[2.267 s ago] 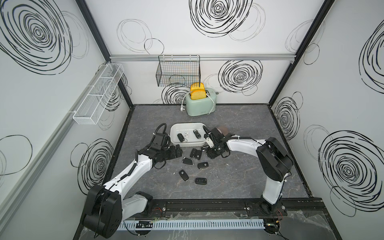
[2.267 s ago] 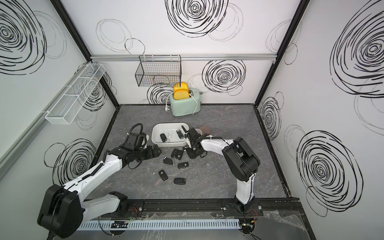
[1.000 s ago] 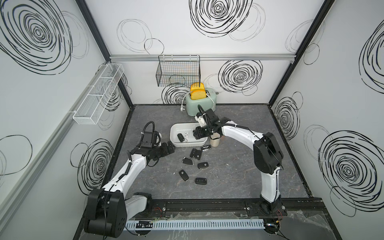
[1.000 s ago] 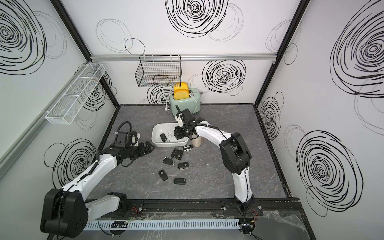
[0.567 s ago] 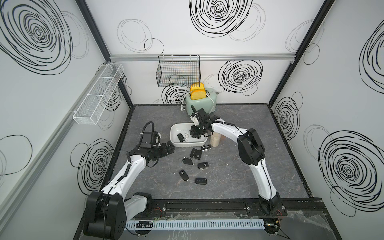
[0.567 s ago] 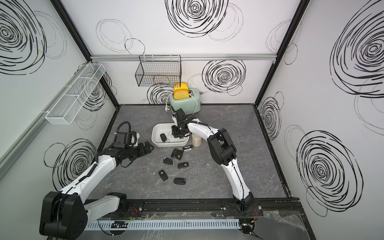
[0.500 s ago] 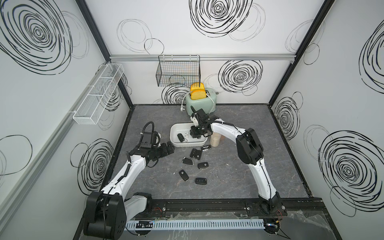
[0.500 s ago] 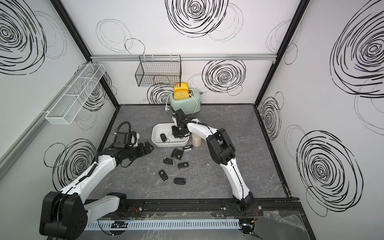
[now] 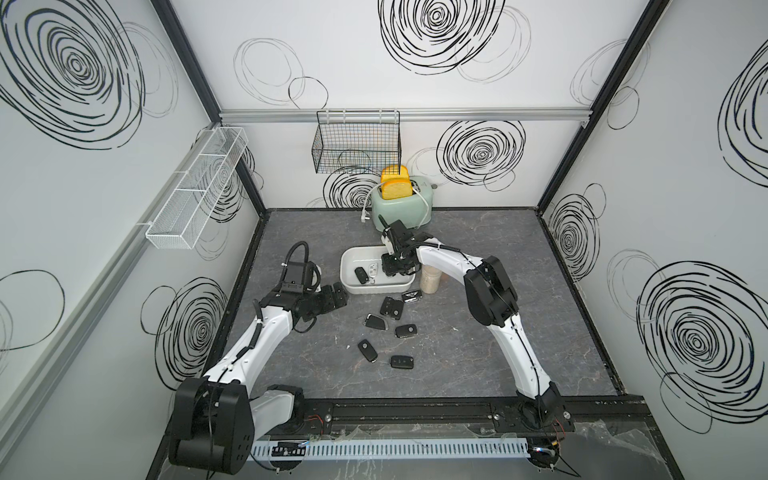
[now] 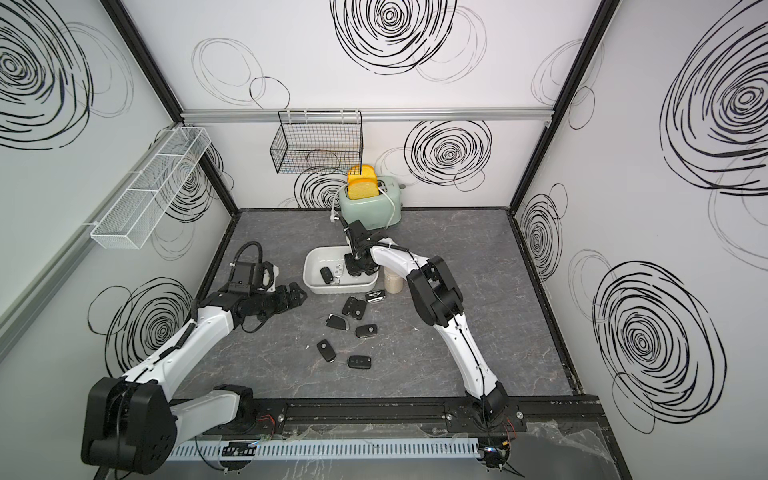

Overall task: Place the car key into the storage box
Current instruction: Place the car key in the storage box.

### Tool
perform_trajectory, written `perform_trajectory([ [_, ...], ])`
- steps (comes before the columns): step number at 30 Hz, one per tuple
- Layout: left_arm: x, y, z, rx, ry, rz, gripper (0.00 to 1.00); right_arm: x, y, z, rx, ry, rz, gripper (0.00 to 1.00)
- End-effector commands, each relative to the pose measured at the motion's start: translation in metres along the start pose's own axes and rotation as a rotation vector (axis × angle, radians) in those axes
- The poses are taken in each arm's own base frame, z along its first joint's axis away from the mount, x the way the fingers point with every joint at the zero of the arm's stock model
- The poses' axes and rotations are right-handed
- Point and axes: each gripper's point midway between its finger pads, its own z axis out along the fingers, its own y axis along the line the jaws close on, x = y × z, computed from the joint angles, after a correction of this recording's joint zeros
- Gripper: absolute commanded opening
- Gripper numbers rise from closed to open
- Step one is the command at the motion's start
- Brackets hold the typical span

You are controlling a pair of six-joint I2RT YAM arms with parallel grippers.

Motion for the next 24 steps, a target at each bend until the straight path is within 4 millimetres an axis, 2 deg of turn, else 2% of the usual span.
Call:
perform_trajectory([
  [1, -0.011, -0.003, -0.003, 0.002, -0.024, 0.019, 0.98, 0.002, -0.003, 0.002, 0.012, 0.024, 0.014, 0.52],
  [4, -0.011, -0.005, -0.003, 0.01, -0.02, 0.024, 0.98, -0.008, 0.005, -0.009, -0.011, -0.004, 0.013, 0.59],
  [6, -0.011, -0.006, -0.003, 0.017, -0.016, 0.028, 0.98, -0.017, 0.011, -0.02, -0.031, -0.028, 0.016, 0.59],
  [15, -0.005, -0.017, 0.0, 0.059, 0.012, 0.051, 0.98, -0.051, 0.038, -0.089, -0.122, -0.148, 0.026, 0.63],
  [19, 0.001, -0.025, 0.002, 0.079, 0.033, 0.078, 0.98, -0.049, 0.046, -0.118, -0.149, -0.176, 0.028, 0.64],
  [24, 0.016, -0.039, 0.006, 0.101, 0.064, 0.127, 0.98, -0.026, 0.05, -0.146, -0.154, -0.201, 0.038, 0.68],
])
